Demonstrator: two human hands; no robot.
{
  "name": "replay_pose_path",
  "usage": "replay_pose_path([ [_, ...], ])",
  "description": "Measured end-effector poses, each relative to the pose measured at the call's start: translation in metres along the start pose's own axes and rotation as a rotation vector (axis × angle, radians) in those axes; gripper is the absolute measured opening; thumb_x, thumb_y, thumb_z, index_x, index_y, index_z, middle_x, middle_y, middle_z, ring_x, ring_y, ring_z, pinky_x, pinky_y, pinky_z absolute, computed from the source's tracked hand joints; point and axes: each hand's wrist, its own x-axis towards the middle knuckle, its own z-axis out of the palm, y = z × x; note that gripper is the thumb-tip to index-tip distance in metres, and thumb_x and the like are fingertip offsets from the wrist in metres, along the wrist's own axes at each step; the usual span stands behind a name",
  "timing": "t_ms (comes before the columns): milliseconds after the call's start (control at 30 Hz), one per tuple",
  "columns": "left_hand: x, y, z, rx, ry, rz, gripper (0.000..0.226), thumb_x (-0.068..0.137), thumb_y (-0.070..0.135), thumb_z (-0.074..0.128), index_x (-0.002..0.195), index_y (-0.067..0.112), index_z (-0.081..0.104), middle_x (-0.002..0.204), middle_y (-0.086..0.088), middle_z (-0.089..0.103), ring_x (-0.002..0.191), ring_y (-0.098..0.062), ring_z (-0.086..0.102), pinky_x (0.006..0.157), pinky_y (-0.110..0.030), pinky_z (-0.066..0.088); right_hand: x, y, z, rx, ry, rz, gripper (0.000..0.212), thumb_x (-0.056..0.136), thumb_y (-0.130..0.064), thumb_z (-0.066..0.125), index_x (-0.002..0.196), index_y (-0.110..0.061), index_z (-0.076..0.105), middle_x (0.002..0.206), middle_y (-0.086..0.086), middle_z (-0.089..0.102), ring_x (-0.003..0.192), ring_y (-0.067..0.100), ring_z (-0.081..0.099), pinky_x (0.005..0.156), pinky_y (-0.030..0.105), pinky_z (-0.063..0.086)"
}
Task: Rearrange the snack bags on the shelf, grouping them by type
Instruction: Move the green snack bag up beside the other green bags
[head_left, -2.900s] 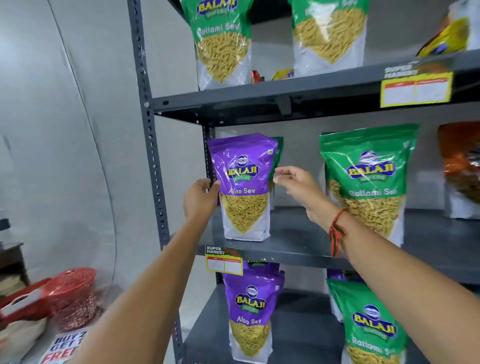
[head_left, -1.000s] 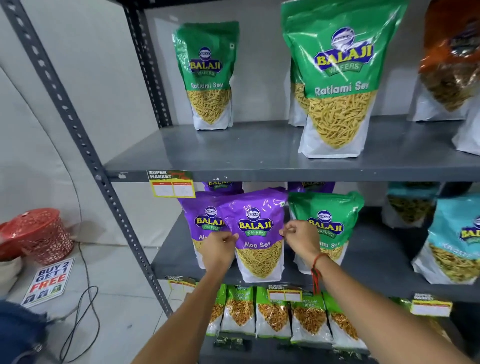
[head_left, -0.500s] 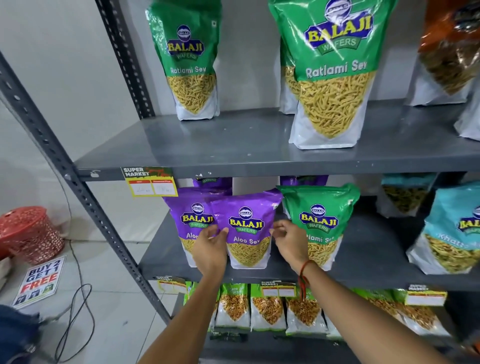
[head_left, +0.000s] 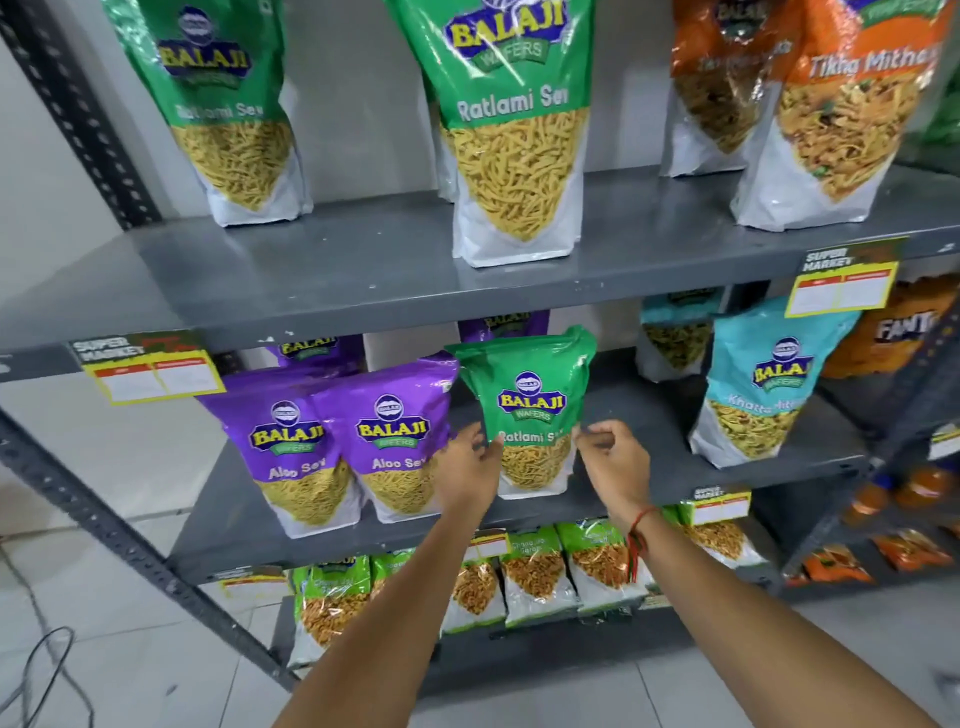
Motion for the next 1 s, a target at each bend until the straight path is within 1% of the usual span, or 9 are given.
replay_pose_path([
  [133,0.017,-0.006,0.019,-0.023,0.032,-0.035,0.031,0.093,0.036,0.058,0.108,0.01,0.066,0.102,-0.011,0.074,0.097,-0.031,0.068,0.079,-0.035,0.05,0.029,0.013,-0.002,-0.062,-0.162,0.077,0.043,0.084,-0.031,0.065,0.125,-0.021,0.056,0.11,-0.003,0.058,0.101,0.016,0.057,0.088,0.028,0.045],
  [200,0.024,-0.012,0.026,-0.062,0.086,-0.036,0.028,0.093,0.037,0.057,0.083,0.012,0.067,0.084,-0.008,0.074,0.081,-0.029,0.069,0.065,-0.031,0.047,0.038,0.015,0.003,-0.02,-0.206,0.069,0.039,0.085,-0.029,0.064,0.123,-0.019,0.058,0.11,-0.001,0.062,0.103,0.015,0.059,0.088,0.025,0.046],
  [267,0.029,-0.018,0.031,-0.088,0.133,-0.045,0.032,0.092,0.037,0.059,0.073,0.012,0.065,0.072,-0.005,0.072,0.069,-0.024,0.066,0.056,-0.028,0.042,0.043,0.015,0.01,0.055,-0.22,0.05,0.031,0.086,-0.024,0.065,0.115,-0.013,0.064,0.102,0.002,0.066,0.098,0.013,0.061,0.079,0.013,0.046],
  [400,0.03,-0.019,0.034,-0.089,0.183,-0.043,0.028,0.091,0.034,0.062,0.075,0.012,0.068,0.065,0.001,0.066,0.057,-0.013,0.056,0.047,-0.021,0.032,0.046,0.018,0.018,0.134,-0.11,0.011,0.016,0.084,-0.02,0.068,0.094,-0.008,0.071,0.083,0.004,0.068,0.072,0.0,0.06,0.071,0.012,0.05],
  [533,0.023,-0.015,0.034,-0.076,0.204,-0.008,0.031,0.09,0.03,0.065,0.063,0.016,0.061,0.056,0.003,0.057,0.048,-0.004,0.045,0.046,-0.022,0.026,0.042,0.022,0.017,0.09,-0.047,-0.031,0.019,0.084,-0.022,0.067,0.091,-0.005,0.072,0.081,0.005,0.07,0.069,-0.002,0.058,0.056,0.0,0.041],
  [700,-0.001,-0.006,0.034,-0.059,0.184,0.003,0.037,0.089,0.032,0.065,0.059,0.013,0.057,0.051,0.004,0.052,0.048,-0.012,0.043,0.047,-0.027,0.029,0.021,0.024,-0.007,0.074,-0.005,-0.011,0.021,0.085,-0.022,0.067,0.095,-0.004,0.072,0.083,0.007,0.071,0.074,0.01,0.062,0.062,0.012,0.043],
  [833,-0.037,0.002,0.026,-0.112,0.165,0.043,0.031,0.089,0.031,0.066,0.067,0.01,0.068,0.057,-0.003,0.063,0.051,-0.015,0.049,0.051,-0.029,0.039,-0.01,0.018,-0.039,0.051,0.016,-0.054,0.017,0.084,-0.015,0.067,0.094,-0.002,0.072,0.08,0.008,0.069,0.069,0.008,0.06,0.06,0.006,0.045],
  [933,-0.069,0.015,0.007,-0.129,0.174,0.081,0.023,0.089,0.031,0.066,0.082,0.012,0.075,0.059,0.002,0.065,0.047,-0.001,0.048,0.045,-0.02,0.036,-0.036,0.005,-0.059,0.044,0.031,-0.098,0.012,0.084,-0.016,0.067,0.088,-0.006,0.073,0.077,0.007,0.069,0.069,0.012,0.061,0.067,0.024,0.046],
  [1000,-0.088,0.023,-0.012,-0.146,0.191,0.133,0.025,0.09,0.029,0.065,0.082,0.007,0.075,0.05,0.009,0.055,0.039,-0.001,0.046,0.039,-0.011,0.028,-0.052,-0.01,-0.066,0.058,0.052,-0.131,0.012,0.083,-0.018,0.067,0.086,-0.008,0.073,0.076,0.006,0.069,0.069,0.013,0.061,0.069,0.026,0.045],
])
